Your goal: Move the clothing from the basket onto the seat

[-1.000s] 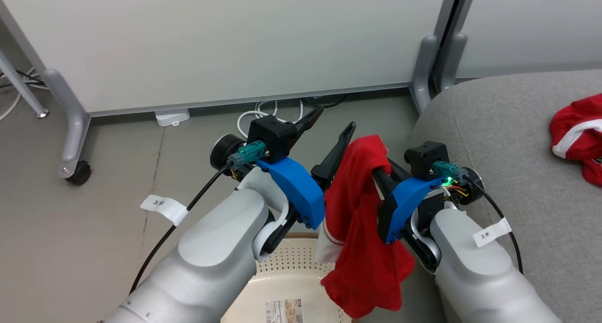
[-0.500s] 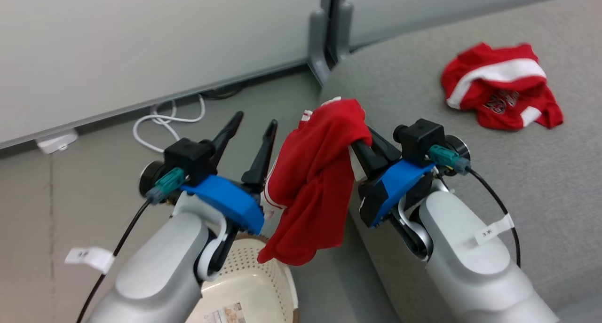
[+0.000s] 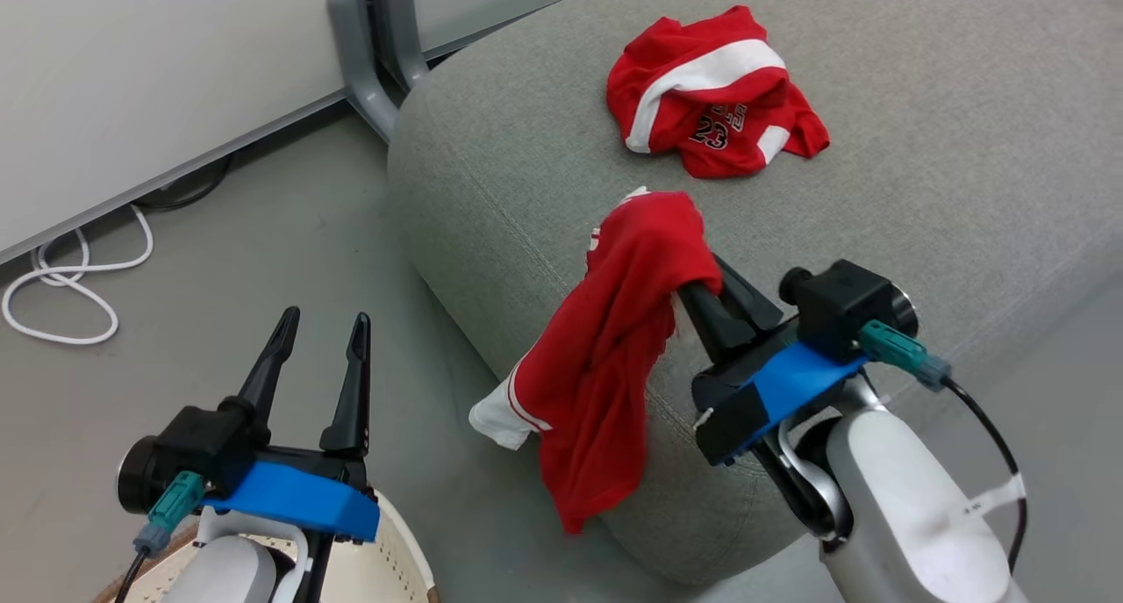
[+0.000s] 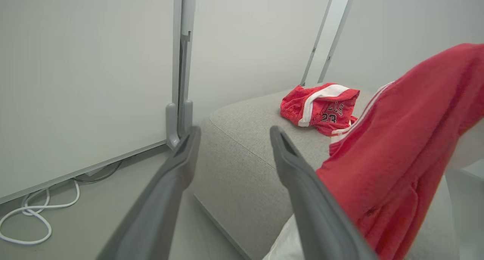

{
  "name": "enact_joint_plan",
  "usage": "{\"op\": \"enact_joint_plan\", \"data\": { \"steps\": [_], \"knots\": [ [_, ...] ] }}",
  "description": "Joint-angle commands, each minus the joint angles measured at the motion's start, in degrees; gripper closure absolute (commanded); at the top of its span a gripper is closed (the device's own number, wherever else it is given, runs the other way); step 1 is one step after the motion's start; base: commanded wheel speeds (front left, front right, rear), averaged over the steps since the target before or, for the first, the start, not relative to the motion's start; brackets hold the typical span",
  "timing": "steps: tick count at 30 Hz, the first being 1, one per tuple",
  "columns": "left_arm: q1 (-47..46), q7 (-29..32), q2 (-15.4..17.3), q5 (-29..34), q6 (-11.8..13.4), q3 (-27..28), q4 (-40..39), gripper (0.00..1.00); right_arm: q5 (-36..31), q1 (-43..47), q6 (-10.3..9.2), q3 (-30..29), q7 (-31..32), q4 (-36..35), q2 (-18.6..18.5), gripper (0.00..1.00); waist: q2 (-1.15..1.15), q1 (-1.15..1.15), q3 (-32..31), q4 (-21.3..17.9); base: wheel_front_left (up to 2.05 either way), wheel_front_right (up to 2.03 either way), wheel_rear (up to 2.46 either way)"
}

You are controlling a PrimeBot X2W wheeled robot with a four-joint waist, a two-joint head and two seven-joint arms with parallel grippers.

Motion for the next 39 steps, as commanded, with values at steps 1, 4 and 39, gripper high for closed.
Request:
{"op": "enact_joint_plan", "data": {
  "steps": [1, 4, 39],
  "knots": [
    [1.26, -0.26, -0.23, 1.21, 0.09, 1.19, -1.66, 0.0, -0.75, 2.59, 0.01, -1.98, -0.26, -3.1, -0.13, 1.0, 0.0, 0.0, 0.54, -0.59, 0.0, 0.0, 0.0],
    [2.71, -0.27, -0.62, 2.13, -0.65, 2.46, -2.82, 0.0, -1.87, 6.2, 0.01, -4.96, -0.06, -6.24, 0.06, 1.0, 0.0, 0.0, 1.6, -0.83, 0.0, 0.0, 0.0],
    [-3.7, 8.77, 10.85, 8.65, 0.16, 7.55, -22.2, 0.0, 1.45, -47.29, 0.0, -37.59, 6.04, 5.65, -16.49, 1.0, 0.0, 0.0, 31.28, 6.83, 0.0, 0.0, 0.0]
  ]
}}
